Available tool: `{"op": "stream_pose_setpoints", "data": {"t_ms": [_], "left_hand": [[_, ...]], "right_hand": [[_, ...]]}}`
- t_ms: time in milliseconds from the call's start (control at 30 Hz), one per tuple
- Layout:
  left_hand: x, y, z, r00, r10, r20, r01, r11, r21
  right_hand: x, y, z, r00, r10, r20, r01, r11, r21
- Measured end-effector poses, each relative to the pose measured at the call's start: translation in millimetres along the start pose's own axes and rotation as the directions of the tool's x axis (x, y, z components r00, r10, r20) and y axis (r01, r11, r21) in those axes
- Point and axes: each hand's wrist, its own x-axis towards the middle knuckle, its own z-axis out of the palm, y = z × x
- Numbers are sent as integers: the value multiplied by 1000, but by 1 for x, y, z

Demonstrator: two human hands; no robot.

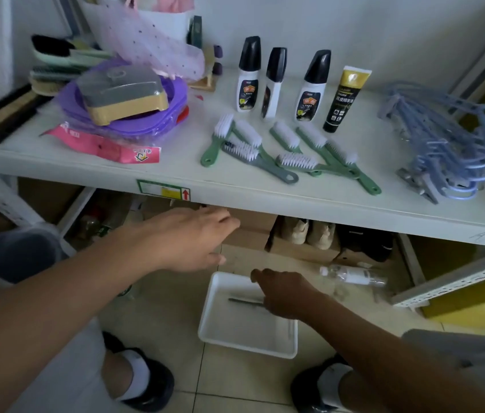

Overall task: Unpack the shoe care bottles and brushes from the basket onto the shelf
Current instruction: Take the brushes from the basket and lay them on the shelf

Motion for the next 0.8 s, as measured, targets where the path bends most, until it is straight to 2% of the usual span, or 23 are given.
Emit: {"op": "stream_pose_setpoints", "data": {"t_ms": [200,400,500,667,800], "left_hand": [[8,-6,12,997,-39,70,38,999,12],[4,7,23,999,35,-15,-36,998,-46],[-3,8,26,997,43,-68,-47,998,-44],[-16,0,32,997,13,-79,-15,1000,-27],[-15,-3,38,1000,12,-15,-13,999,-53]], "right_hand": [[48,1,84,965,42,259,-58,997,56],[100,-21,143,916,79,394,-128,987,100],[120,-29,159,913,74,400,-150,976,161],[141,-24,178,908,153,390,-246,948,202],[165,-12,221,907,224,357,-335,898,286]]}}
